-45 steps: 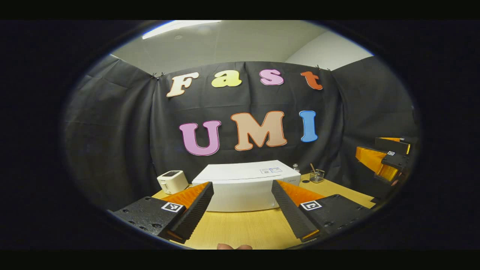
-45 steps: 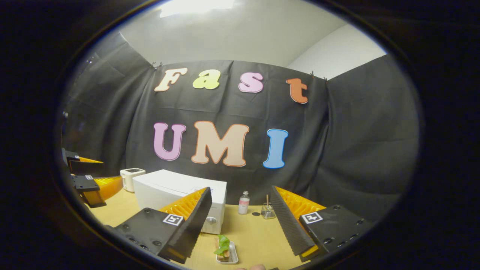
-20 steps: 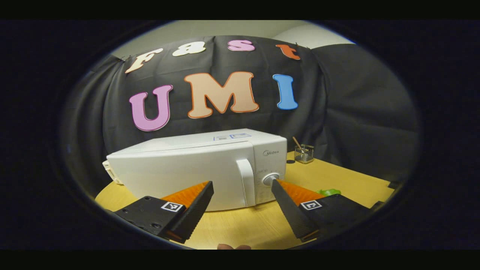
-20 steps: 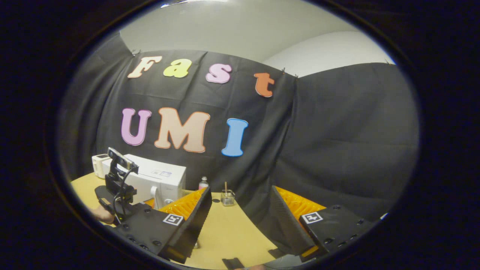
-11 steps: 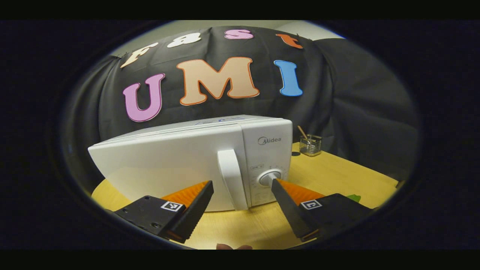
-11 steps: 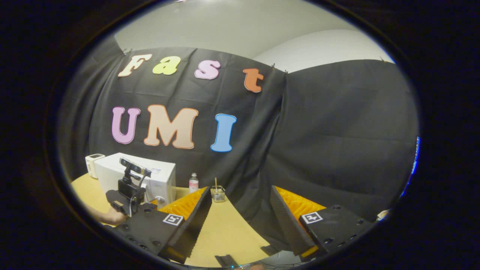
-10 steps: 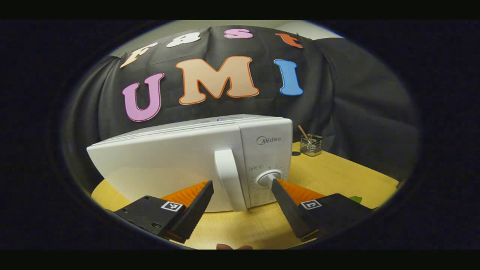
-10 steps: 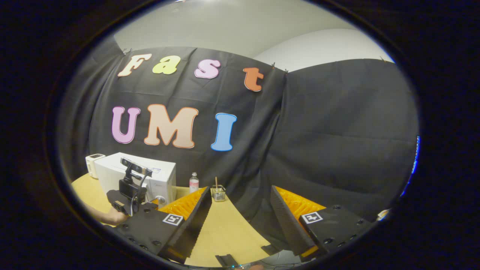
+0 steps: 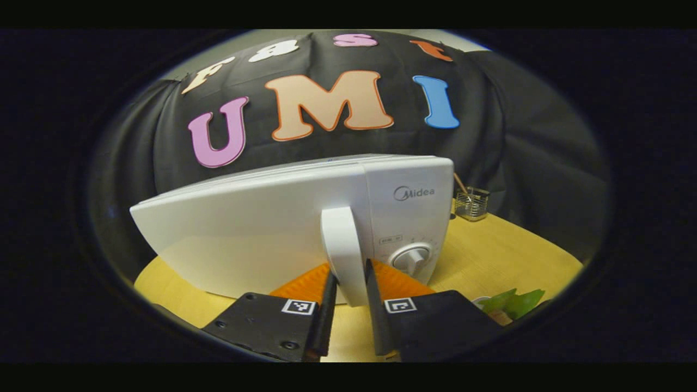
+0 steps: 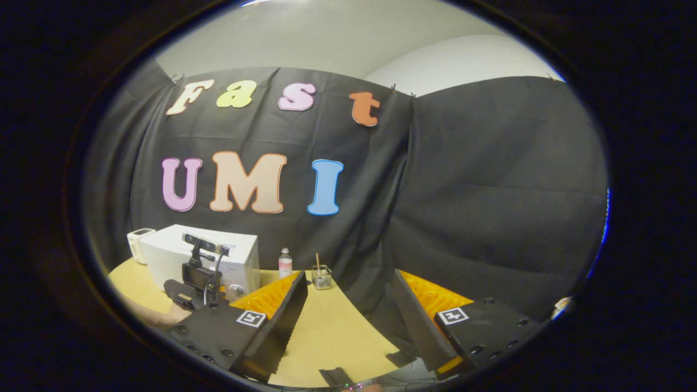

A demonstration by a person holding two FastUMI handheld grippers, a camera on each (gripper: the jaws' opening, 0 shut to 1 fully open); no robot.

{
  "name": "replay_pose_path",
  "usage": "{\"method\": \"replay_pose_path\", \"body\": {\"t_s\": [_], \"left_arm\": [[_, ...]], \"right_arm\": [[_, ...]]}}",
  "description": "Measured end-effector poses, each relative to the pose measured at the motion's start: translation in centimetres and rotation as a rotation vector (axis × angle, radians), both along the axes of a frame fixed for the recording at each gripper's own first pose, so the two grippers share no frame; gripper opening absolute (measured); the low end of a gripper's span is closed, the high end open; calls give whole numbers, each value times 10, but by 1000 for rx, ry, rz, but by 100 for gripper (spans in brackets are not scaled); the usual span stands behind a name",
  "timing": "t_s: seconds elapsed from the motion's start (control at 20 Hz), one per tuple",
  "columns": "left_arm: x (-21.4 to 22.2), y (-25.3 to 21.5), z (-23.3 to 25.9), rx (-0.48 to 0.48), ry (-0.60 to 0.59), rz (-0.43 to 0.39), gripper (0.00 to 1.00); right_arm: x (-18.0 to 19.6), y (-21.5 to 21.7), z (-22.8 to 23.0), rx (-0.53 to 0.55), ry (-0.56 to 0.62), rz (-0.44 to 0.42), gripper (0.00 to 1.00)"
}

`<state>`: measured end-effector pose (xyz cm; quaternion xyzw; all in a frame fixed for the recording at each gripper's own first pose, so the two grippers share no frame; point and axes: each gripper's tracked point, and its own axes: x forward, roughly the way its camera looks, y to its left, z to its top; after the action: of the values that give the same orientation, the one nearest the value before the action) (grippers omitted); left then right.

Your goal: Open the microwave oven with the left hand, put the food in, and close the microwave oven.

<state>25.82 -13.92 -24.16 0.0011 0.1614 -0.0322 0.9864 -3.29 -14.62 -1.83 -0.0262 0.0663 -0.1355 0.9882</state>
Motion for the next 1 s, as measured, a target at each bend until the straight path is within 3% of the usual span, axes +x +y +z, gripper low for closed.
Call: {"method": "replay_pose_path", "body": {"t_s": [0.05,0.3,0.55,0.6,0.7,0.8,0.85,0.9,1.0], "left_arm": [[0,-1,3,-17,-8,-5,31],[-3,-3,2,-22,14,-34,4],[-10,-3,3,-50,61,-102,0],[-23,-2,-4,-72,109,-96,1],[-48,2,5,-84,52,-108,1],[-84,9,1,-56,61,-135,1],[-99,15,3,-75,52,-143,2],[-118,22,0,-95,89,-146,1],[-149,37,1,-98,88,-175,1]], "right_arm": [[0,1,0,2,0,2,98],[4,7,1,-6,1,33,93],[10,14,2,21,-10,57,98],[10,16,2,24,-14,60,93],[13,20,2,29,-24,64,98],[15,24,-2,42,-22,69,98],[18,28,-5,54,-19,78,93],[22,32,-9,61,-14,91,98],[29,39,-14,62,-6,110,98]]}}
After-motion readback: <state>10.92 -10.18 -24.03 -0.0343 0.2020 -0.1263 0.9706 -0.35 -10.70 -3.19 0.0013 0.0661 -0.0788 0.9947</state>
